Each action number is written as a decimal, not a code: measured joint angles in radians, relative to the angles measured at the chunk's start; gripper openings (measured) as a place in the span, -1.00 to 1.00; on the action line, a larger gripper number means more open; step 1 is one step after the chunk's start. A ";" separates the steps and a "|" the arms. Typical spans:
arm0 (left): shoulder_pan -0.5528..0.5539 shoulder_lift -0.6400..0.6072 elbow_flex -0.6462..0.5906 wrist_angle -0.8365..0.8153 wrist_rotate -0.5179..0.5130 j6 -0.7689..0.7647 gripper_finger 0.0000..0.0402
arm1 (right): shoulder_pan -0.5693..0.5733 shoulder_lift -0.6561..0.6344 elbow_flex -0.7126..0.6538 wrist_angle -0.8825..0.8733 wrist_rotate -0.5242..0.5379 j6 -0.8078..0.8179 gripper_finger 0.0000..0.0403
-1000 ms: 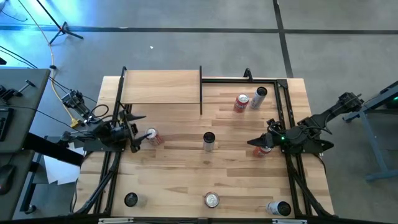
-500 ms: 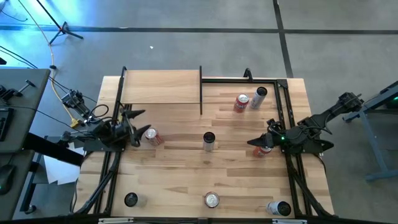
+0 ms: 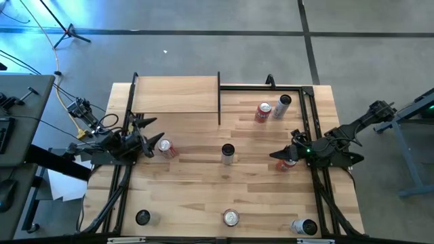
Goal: Place canned beverage on shelf
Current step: Put the top red soda can on the shelf
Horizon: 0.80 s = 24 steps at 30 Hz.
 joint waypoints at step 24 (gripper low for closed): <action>-0.001 0.000 0.000 -0.011 0.184 1.627 0.65 | 0.000 0.000 0.000 0.000 0.000 0.000 0.99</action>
